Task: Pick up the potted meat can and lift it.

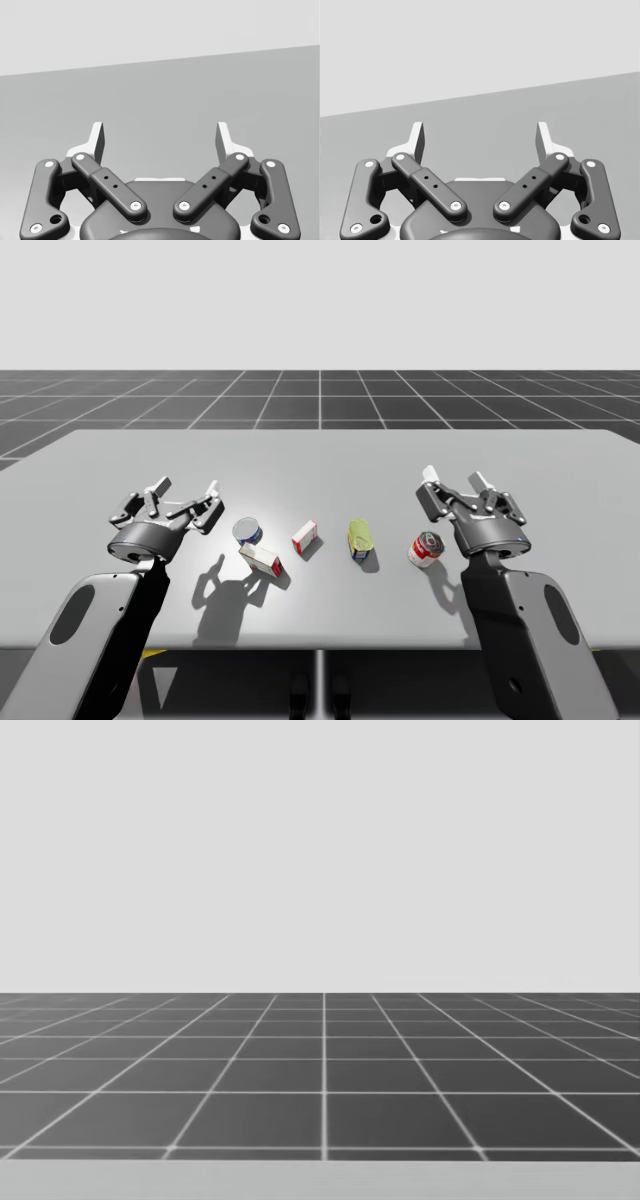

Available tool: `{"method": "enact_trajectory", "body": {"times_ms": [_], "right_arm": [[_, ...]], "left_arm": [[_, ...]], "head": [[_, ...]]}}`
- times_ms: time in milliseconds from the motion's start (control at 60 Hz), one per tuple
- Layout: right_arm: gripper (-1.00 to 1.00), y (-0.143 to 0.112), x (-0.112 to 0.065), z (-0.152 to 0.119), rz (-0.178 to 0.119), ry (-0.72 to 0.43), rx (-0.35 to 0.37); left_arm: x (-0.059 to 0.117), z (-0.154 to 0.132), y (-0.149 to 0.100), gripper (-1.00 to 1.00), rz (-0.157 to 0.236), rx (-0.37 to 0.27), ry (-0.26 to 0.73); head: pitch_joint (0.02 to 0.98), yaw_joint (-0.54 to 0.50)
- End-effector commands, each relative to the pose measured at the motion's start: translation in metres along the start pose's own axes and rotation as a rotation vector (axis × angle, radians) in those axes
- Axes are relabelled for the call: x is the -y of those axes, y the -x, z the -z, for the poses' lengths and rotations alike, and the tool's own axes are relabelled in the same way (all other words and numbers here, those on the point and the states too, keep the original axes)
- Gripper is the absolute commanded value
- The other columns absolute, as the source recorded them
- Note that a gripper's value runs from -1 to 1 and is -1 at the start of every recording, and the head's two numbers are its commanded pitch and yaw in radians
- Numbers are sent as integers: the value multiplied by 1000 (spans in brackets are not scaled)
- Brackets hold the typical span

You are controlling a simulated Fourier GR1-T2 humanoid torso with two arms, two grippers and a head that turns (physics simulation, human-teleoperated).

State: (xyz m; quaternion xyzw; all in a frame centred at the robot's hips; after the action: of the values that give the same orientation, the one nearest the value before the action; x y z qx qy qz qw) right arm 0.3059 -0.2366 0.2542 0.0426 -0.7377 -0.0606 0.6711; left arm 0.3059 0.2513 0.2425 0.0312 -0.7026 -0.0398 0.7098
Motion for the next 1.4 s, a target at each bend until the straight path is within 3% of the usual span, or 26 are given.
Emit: {"method": "enact_trajectory", "body": {"times_ms": [17,200,300,350,617,867,1250,1317,1400], "right_arm": [[-1000,0,-1,-1,14,7,-2],[-1000,-1,0,-1,48,-55,-46],[-1000,-1,0,-1,38,-53,-50],[-1000,0,-1,0,17,-38,-54],[-1000,1,-1,1,3,-24,-55],[-1000,1,-1,1,-23,-8,-54],[-1000,2,-2,2,-30,16,-47],[-1000,2,-6,1,-60,23,-30],[-1000,-2,-13,-8,-68,14,-27]], "left_arm": [[0,0,0,-1000,1,-1,-1],[0,0,0,-1000,0,-2,-5],[0,0,0,-1000,1,-1,-5],[0,0,0,-1000,1,-1,-5],[0,0,0,-1000,-4,4,1],[1,0,-1,-1000,2,9,2],[4,-2,-2,-1000,5,15,17],[4,-2,-2,-1000,2,14,17],[5,-2,-2,-1000,-1,11,16]], "head": [[73,10],[99,9],[158,5],[206,5],[469,5],[659,-50],[820,-164],[825,-167],[821,-165]]}}
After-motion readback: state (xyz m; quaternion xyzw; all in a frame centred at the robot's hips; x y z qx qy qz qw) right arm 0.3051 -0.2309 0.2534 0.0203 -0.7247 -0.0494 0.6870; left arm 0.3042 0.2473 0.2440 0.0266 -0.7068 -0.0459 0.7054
